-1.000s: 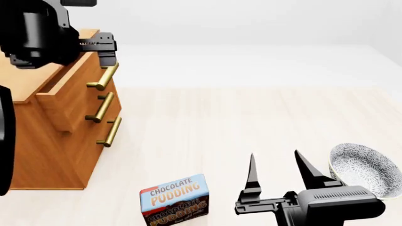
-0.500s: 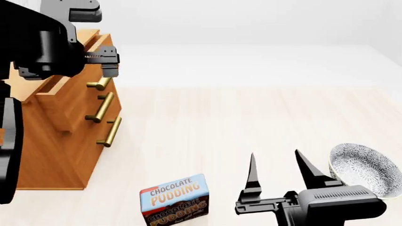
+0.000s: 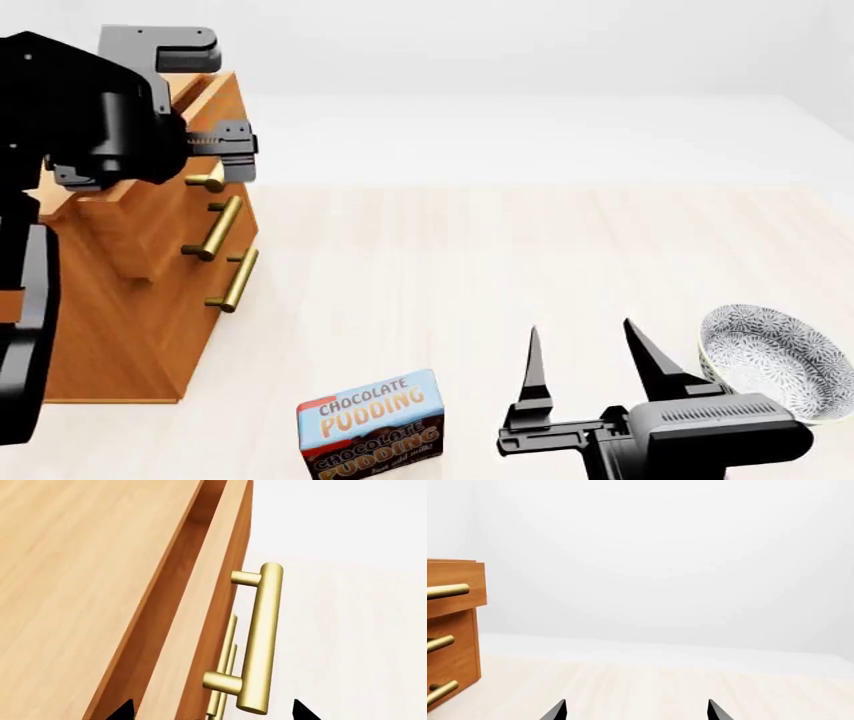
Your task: Put the butter at the back in the top drawer of the cabinet and close it.
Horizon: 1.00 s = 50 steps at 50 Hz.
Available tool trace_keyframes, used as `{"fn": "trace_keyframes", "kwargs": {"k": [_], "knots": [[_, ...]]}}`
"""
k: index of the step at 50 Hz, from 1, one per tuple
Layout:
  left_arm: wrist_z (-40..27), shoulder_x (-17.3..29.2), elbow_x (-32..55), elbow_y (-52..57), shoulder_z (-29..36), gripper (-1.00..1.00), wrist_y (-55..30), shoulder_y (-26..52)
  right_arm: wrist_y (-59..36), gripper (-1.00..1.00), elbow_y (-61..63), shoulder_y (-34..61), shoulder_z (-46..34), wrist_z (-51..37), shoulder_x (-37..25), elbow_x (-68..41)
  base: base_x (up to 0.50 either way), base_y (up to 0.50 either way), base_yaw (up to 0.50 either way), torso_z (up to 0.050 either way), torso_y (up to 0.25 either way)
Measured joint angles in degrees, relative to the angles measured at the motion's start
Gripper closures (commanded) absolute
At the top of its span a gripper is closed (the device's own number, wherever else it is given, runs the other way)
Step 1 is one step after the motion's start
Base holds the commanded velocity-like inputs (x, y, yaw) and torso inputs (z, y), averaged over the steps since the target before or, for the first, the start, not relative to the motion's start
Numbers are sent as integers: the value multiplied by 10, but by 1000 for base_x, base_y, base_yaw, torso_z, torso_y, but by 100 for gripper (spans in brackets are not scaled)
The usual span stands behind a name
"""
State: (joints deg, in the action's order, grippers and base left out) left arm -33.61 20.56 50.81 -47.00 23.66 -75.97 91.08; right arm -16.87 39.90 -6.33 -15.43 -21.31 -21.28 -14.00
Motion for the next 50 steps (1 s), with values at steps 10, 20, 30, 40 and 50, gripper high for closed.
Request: {"fn": "trace_keyframes", "kwargs": {"k": [10, 20, 30, 40, 50], "knots": [[1, -2, -8, 2, 1, -100, 0, -5, 2, -100, -2, 0, -2, -2, -1, 0, 0, 0, 0, 0, 0], [-10, -8, 3, 9, -9, -100, -14, -11, 2, -100, -1, 1, -5, -4, -2, 1, 0, 0, 0, 0, 0], [-31, -21, 20, 25, -31, -100, -34, -17, 0, -100, 1, 1, -8, -7, -3, 2, 0, 0, 0, 0, 0], [-55, -36, 42, 43, -49, -100, -51, -23, -3, -100, 6, 2, -12, -10, -4, 3, 0, 0, 0, 0, 0], [-79, -53, 66, 61, -62, -100, -66, -31, -4, -100, 9, 2, -12, -11, -7, 1, 0, 0, 0, 0, 0]]}}
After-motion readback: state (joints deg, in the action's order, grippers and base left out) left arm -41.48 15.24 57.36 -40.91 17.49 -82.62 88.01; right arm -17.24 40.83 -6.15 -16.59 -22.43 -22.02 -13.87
